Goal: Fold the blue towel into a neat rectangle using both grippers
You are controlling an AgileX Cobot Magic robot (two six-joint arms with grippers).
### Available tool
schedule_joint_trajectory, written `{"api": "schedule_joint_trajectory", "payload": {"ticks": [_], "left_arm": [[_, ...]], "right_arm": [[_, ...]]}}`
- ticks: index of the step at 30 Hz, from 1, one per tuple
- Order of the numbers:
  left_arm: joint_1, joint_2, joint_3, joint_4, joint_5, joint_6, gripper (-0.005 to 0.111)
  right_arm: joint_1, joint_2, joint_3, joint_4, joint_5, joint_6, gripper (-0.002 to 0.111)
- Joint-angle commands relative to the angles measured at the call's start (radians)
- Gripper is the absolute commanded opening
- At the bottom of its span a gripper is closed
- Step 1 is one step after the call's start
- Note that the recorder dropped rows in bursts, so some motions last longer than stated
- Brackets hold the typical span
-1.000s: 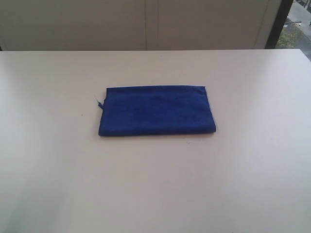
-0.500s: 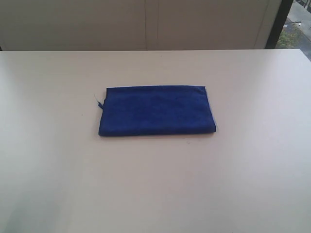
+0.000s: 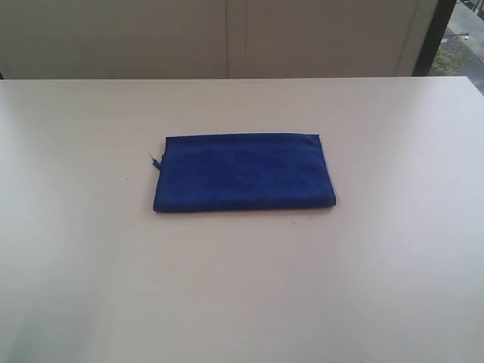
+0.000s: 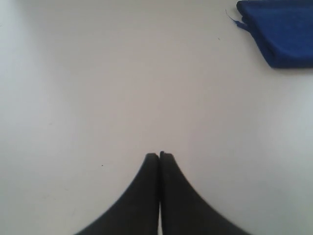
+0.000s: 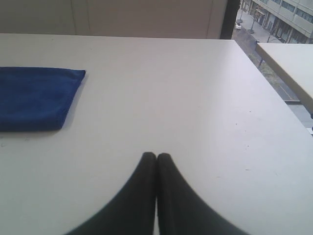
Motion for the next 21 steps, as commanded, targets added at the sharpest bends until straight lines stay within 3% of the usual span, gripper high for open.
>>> {"api": "schedule_joint_trajectory", "payload": {"ticks": [1,12,17,21], "left_arm": [[0.002,-0.005,0.007,0.002,0.004,0.000,0.000],[0.002,-0.005,0.007,0.002,0.000,0.000,0.000],[0.002,-0.005,0.007,0.002,-0.144,0.000,0.000],[0.002,-0.005,0.007,0.002,-0.162,0.000,0.000]], "right_arm": [[-0.003,-0.005,0.005,-0.012,-0.001,0.000,0.000],[-0.003,-0.005,0.005,-0.012,-0.001,0.000,0.000],[-0.003,-0.005,0.005,-0.012,-0.001,0.000,0.000],[-0.003,-0.005,0.005,-0.012,-0.001,0.000,0.000]]}}
